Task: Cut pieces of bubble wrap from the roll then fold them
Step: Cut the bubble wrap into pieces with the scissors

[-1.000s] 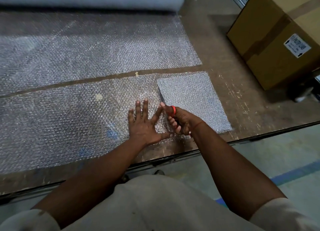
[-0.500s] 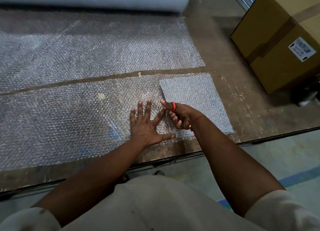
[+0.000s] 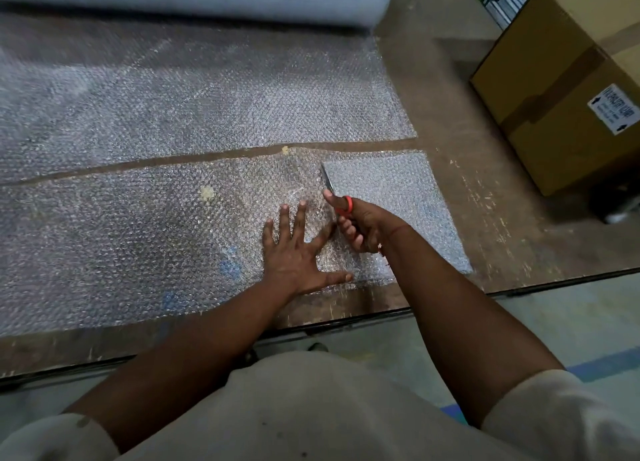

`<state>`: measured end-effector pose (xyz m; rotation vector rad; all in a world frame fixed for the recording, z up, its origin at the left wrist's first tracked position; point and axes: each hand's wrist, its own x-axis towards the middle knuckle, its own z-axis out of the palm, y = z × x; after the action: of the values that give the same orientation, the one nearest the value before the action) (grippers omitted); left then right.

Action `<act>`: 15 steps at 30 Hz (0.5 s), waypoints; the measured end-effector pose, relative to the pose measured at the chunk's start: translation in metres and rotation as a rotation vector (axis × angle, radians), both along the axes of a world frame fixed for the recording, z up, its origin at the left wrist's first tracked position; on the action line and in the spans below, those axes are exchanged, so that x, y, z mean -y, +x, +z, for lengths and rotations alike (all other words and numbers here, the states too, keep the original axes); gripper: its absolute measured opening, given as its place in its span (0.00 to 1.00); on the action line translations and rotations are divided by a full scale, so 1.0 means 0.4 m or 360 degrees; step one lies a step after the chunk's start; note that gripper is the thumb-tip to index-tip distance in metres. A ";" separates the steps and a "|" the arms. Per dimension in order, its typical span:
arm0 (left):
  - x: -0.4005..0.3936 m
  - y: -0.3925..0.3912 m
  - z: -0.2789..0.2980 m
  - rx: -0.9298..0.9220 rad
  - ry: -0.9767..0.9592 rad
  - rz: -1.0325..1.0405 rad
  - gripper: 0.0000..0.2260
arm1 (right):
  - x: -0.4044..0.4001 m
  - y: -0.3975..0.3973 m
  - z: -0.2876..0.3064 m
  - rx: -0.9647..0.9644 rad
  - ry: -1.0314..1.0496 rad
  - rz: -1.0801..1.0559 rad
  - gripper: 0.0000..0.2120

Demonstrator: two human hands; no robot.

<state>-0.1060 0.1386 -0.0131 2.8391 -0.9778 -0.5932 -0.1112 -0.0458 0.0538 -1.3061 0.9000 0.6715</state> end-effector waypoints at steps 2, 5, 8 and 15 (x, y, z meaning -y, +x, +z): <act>0.001 -0.001 -0.001 0.0004 0.0004 0.0005 0.54 | 0.002 0.008 -0.002 0.0008 0.0004 0.0005 0.29; 0.000 0.000 0.000 0.0004 0.0003 0.0005 0.54 | 0.001 0.021 -0.005 0.0019 -0.0014 0.0010 0.29; -0.001 -0.001 0.001 0.0008 -0.0013 0.0001 0.54 | 0.003 0.024 -0.008 0.0038 -0.0014 -0.0001 0.29; -0.003 0.000 -0.002 0.0007 -0.0023 0.0005 0.54 | 0.006 0.045 -0.009 0.0020 0.0030 -0.0004 0.30</act>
<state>-0.1060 0.1399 -0.0140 2.8299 -0.9738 -0.5777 -0.0933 -0.0481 0.0503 -1.2910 0.8827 0.6676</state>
